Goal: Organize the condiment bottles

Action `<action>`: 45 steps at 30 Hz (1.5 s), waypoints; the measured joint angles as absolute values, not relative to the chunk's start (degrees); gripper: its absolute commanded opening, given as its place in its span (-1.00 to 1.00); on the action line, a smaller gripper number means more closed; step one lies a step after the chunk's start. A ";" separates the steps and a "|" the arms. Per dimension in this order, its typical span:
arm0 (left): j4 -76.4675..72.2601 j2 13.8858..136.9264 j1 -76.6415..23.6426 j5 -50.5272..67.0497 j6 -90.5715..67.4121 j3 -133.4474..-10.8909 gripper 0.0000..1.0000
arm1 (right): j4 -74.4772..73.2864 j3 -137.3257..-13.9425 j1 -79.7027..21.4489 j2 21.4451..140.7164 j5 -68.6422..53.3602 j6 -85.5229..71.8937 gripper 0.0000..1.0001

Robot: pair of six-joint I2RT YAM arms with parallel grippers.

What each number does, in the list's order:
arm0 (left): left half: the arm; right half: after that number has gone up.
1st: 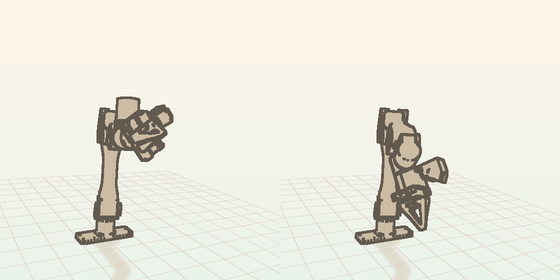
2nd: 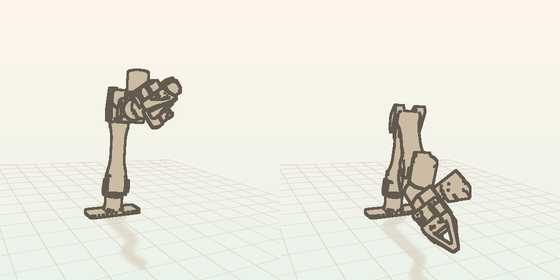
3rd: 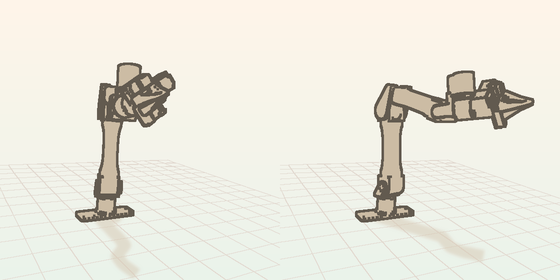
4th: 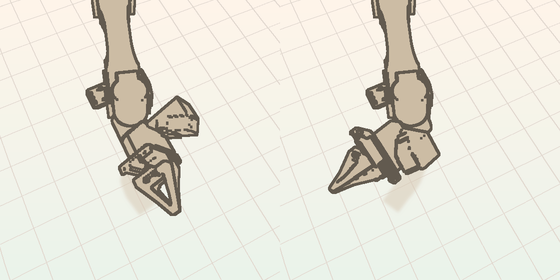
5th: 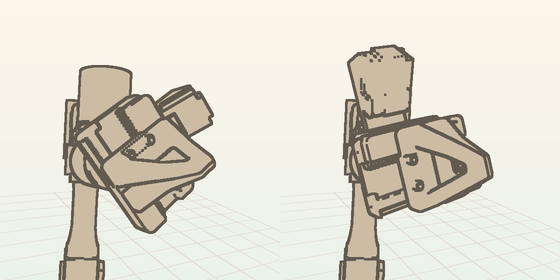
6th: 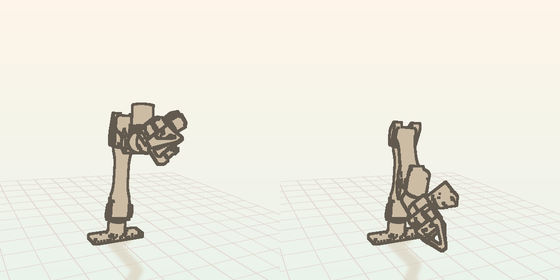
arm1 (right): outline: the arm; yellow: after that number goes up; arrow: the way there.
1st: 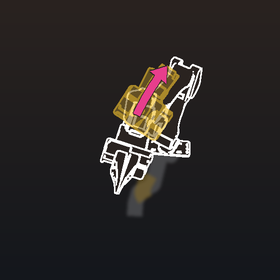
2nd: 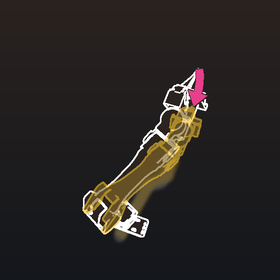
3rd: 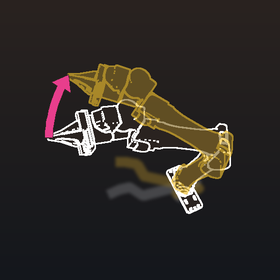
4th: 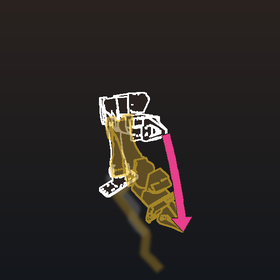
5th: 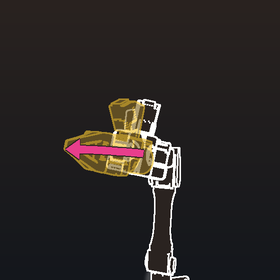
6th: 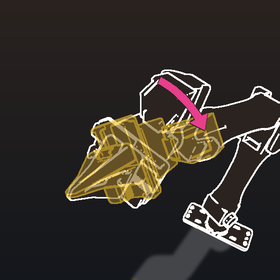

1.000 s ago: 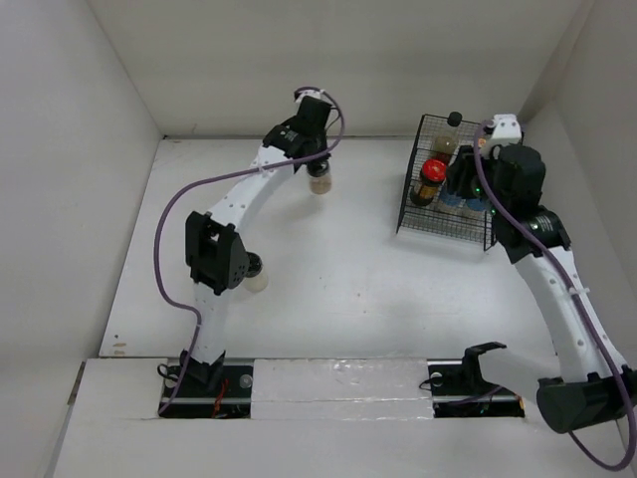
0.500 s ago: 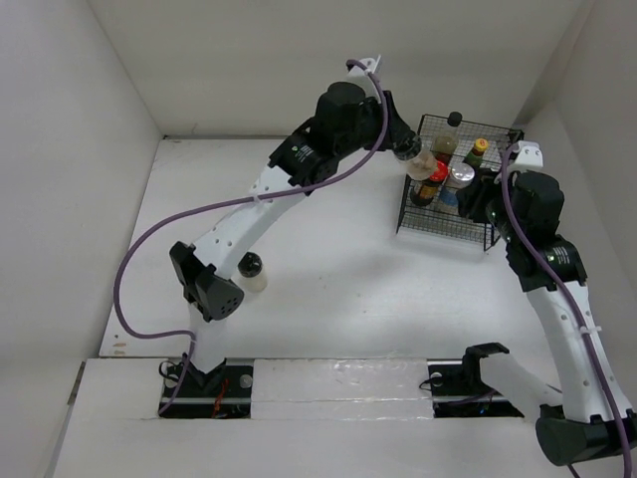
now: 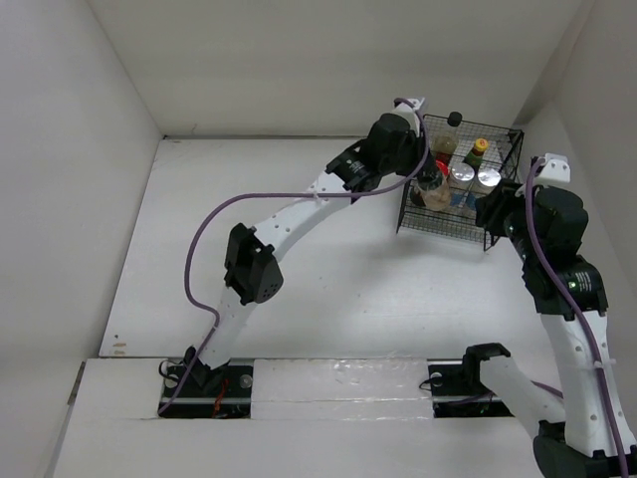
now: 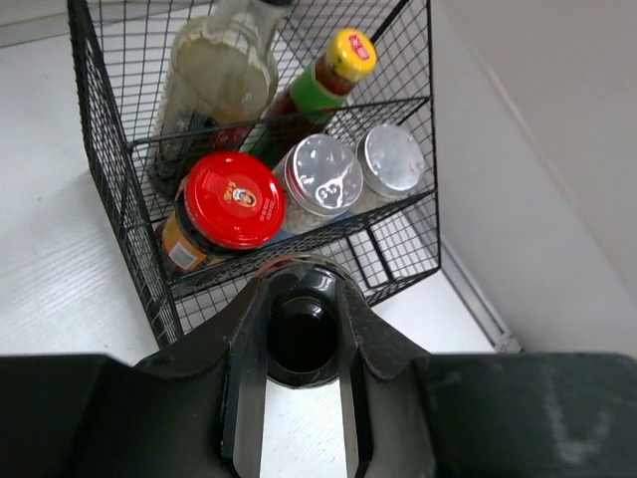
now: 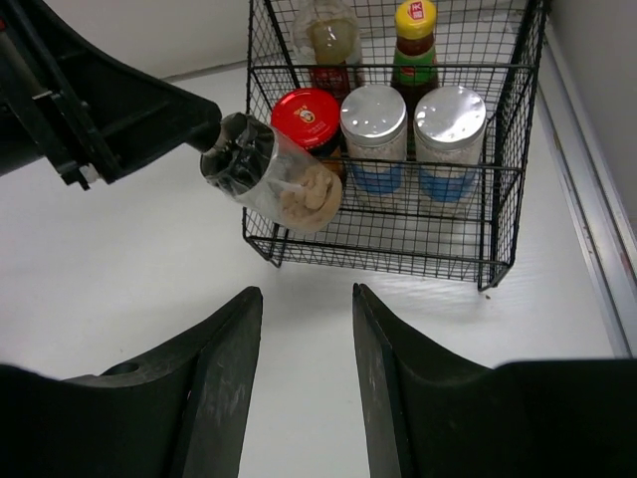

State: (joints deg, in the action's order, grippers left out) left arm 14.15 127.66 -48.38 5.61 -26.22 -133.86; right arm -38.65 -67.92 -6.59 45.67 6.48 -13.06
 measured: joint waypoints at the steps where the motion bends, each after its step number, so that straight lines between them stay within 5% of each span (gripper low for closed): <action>1: 14.26 128.22 -48.69 5.56 -25.80 -133.86 -0.89 | -38.92 -67.92 -6.46 45.58 6.61 -13.06 -0.05; 22: 14.48 132.00 -53.69 -5.45 -12.25 -134.87 -0.89 | -40.58 -67.68 -6.39 45.36 7.03 -12.88 -0.05; 37: 13.21 132.51 -56.95 -11.55 -7.90 -132.62 -0.69 | -41.04 -61.89 -6.39 42.61 5.65 -13.41 -0.05; 45: 12.71 133.56 -56.88 -12.12 -9.50 -132.62 -0.24 | -41.52 -59.29 -6.39 39.97 4.84 -14.00 -0.03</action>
State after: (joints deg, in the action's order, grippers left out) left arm 12.71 133.56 -56.88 -12.12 -9.50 -132.62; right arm -41.52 -59.29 -6.39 39.97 4.84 -14.00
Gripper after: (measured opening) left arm 0.329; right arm 0.486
